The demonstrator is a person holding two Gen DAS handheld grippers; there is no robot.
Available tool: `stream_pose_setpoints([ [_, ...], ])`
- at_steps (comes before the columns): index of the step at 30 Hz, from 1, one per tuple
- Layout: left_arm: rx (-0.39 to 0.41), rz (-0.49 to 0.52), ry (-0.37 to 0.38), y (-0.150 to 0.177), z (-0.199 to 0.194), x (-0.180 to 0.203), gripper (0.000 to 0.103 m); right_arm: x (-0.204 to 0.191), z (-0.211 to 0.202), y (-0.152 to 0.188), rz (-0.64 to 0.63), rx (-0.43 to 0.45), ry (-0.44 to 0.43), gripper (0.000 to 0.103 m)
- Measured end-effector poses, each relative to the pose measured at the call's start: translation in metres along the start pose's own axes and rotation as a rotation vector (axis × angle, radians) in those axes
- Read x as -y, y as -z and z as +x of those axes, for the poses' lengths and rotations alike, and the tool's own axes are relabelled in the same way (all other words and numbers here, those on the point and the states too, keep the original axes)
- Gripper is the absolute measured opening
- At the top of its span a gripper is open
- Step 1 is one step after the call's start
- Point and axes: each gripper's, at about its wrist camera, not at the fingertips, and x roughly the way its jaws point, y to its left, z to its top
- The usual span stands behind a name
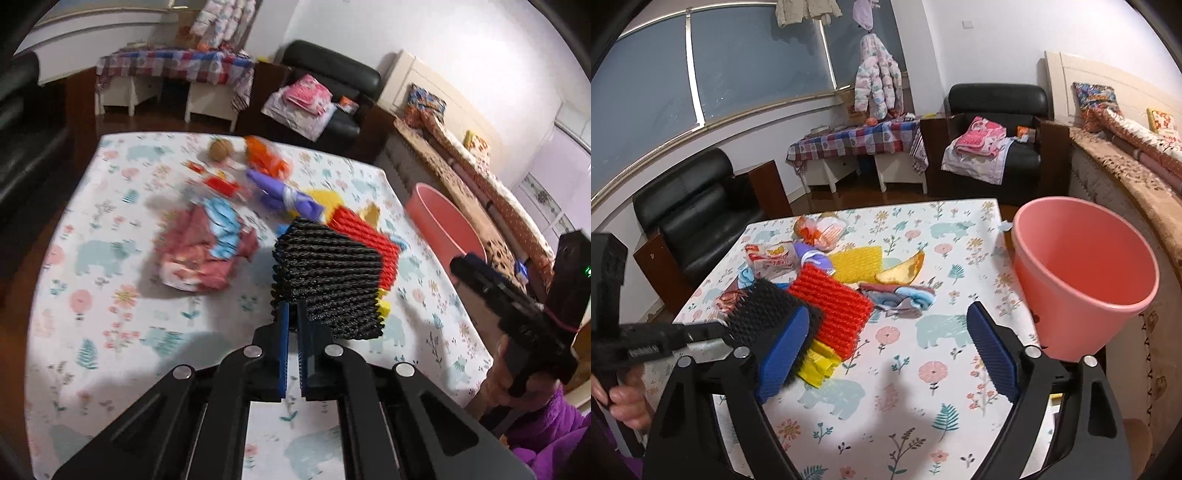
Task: Collect trash
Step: 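Grasp the black mesh pad with the left tool while the right tool grasps the red mesh pad, then carry both pads over the pink bucket and open both tools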
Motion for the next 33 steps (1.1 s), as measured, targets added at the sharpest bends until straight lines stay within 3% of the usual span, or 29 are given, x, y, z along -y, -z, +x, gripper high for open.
stream_pose_setpoints([
  [7,0.074,-0.026,-0.024,-0.005,-0.030,-0.015,0.003,-0.008,0.033,-0.001,0.042,-0.125,-0.123,0.064],
  [14,0.108,-0.035,-0.024,-0.012,-0.041,-0.020,0.003,-0.008,0.067,-0.006,0.108,-0.223,-0.172,0.048],
  [17,0.115,-0.038,-0.026,-0.014,-0.042,-0.019,0.003,-0.007,0.076,-0.005,0.129,-0.262,-0.179,0.036],
  [19,0.116,-0.040,-0.028,-0.015,-0.041,-0.018,0.003,-0.007,0.079,-0.002,0.138,-0.276,-0.187,0.022],
  [21,0.117,-0.041,-0.028,-0.017,-0.041,-0.017,0.003,-0.006,0.077,-0.001,0.141,-0.275,-0.191,0.012],
  [33,0.150,-0.010,-0.022,-0.034,-0.042,0.005,0.003,0.004,0.022,-0.025,0.121,-0.101,-0.185,0.008],
])
